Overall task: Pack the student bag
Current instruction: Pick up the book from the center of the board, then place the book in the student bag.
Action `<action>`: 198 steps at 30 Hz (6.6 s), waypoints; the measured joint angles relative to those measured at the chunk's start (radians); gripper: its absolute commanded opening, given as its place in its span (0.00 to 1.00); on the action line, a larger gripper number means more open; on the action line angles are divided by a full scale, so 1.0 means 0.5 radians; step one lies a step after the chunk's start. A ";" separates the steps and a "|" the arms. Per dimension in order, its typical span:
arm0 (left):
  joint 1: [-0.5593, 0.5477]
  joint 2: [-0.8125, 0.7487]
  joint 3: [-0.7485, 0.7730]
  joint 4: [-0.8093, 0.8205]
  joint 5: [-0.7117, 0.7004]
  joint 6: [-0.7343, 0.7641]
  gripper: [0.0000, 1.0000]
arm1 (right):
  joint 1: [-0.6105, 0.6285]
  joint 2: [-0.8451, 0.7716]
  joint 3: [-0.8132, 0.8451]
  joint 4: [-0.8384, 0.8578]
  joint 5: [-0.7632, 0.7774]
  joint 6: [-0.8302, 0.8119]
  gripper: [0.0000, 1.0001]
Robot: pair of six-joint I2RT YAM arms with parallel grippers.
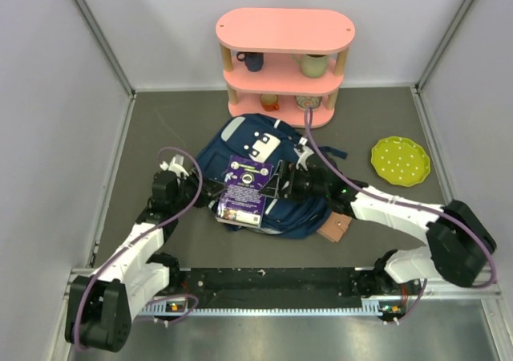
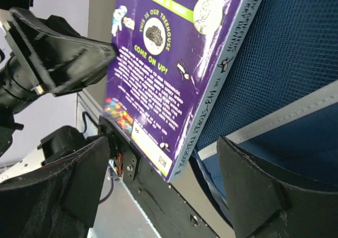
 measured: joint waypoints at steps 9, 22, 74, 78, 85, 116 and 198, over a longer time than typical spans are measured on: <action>0.000 0.211 -0.014 0.105 0.006 0.122 0.69 | 0.035 0.321 0.012 0.105 -0.070 0.189 0.78; -0.118 0.837 0.003 0.525 0.168 0.150 0.37 | 0.079 0.723 0.182 0.292 -0.119 0.254 0.28; -0.535 0.469 0.645 0.954 1.307 0.309 0.71 | -0.435 -0.407 0.313 -0.018 -1.571 -0.694 0.00; -0.590 0.503 0.650 0.983 1.369 0.289 0.09 | -0.436 -0.344 0.370 -0.051 -1.569 -0.758 0.00; -0.595 0.500 0.667 0.842 1.260 0.363 0.00 | -0.473 -0.300 0.381 -0.219 -1.238 -0.794 0.79; -0.684 0.720 0.402 1.669 -0.203 -0.737 0.00 | -0.488 -0.667 -0.688 0.990 -0.325 0.565 0.94; -1.778 2.203 2.380 -0.983 -0.879 0.820 0.00 | -0.501 -1.865 0.249 -2.043 2.109 -0.179 0.00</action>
